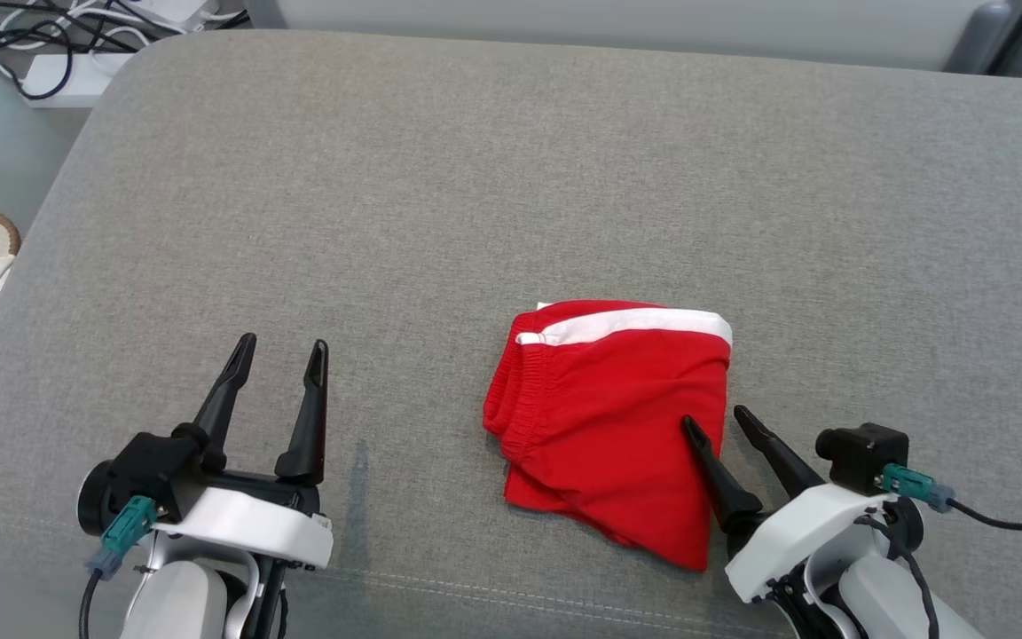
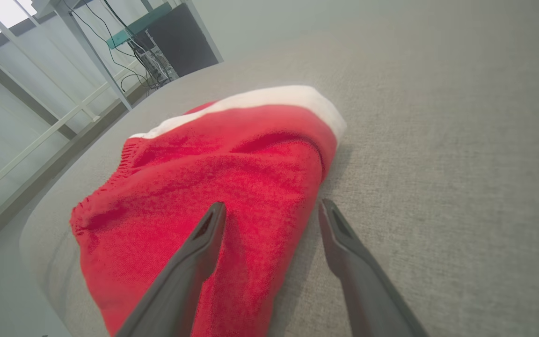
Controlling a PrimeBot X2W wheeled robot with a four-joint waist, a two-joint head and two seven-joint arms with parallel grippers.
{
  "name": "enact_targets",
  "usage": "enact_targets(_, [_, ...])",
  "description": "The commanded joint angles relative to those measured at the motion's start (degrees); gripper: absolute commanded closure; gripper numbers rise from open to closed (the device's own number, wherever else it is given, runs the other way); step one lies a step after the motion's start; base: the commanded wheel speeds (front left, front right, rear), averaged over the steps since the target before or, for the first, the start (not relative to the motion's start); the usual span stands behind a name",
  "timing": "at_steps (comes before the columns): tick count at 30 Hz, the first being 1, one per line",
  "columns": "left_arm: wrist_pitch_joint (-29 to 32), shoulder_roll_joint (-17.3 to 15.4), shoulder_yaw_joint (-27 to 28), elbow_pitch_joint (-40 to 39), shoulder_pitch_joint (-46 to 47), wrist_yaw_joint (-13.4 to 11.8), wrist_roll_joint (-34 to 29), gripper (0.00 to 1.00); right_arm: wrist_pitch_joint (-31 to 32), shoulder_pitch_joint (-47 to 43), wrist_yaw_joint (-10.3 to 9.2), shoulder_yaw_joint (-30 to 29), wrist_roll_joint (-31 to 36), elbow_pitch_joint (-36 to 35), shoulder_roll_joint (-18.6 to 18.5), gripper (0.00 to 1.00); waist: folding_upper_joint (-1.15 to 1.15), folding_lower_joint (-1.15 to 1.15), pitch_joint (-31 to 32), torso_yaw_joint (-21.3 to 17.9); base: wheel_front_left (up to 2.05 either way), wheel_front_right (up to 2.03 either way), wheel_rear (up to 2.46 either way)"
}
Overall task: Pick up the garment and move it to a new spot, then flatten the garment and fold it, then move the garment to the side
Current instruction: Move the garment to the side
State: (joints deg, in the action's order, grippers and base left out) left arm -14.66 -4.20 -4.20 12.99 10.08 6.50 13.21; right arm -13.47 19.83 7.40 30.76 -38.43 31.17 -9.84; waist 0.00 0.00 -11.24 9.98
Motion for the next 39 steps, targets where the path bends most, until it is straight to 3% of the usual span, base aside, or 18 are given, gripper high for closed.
enact_targets(1, [-0.34, -0.39, 1.38, -1.34, 3.1, 0.08, 0.29, 0.0, 0.24, 2.35, 0.09, 2.23, -1.3, 1.15, -0.27, 0.0, 0.0, 0.0, -0.71, 1.19, 0.0, 0.0, 0.0])
enact_targets(7, [-0.34, -0.03, 1.08, -1.47, 3.83, 0.22, 0.36, 0.0, 2.07, 5.43, 0.09, 6.31, -4.8, 4.85, -0.19, 0.0, 0.0, 0.0, -1.37, 2.0, 0.0, 0.0, 0.0])
enact_targets(8, [-0.34, 0.01, 1.1, -1.5, 3.87, 0.25, 0.34, 0.0, 2.17, 5.96, 0.09, 7.33, -5.24, 5.03, -0.33, 0.67, 0.0, 0.0, -1.47, 2.0, 0.0, 0.0, 0.0])
enact_targets(9, [-0.34, 0.04, 1.15, -1.54, 3.89, 0.27, 0.32, 0.0, 2.48, 6.26, 0.09, 8.26, -6.04, 5.14, -0.39, 1.0, 0.0, 0.0, -1.54, 1.95, 0.0, 0.0, 0.0])
enact_targets(18, [-0.34, -0.91, 0.07, -2.5, 3.78, 0.57, -0.8, 0.0, -0.92, 7.29, 0.09, 8.59, -6.98, 4.56, -2.71, 1.0, 0.0, 0.0, -2.25, -2.69, 0.0, 0.0, 0.0])
enact_targets(32, [1.62, -5.57, -2.05, -5.75, 6.97, 0.8, -1.33, 0.0, -1.51, -1.57, 0.09, -6.9, -0.38, -5.31, -5.8, 1.0, 0.0, 0.0, -5.95, -22.85, 0.0, 0.0, 0.0])
enact_targets(39, [3.26, -6.62, -2.98, -8.22, 8.05, 0.77, -1.7, 0.0, -1.52, -0.16, 0.09, -8.73, 0.25, -7.74, -6.71, 1.0, 0.0, 0.0, -7.84, -27.48, 0.0, 0.0, 0.0])
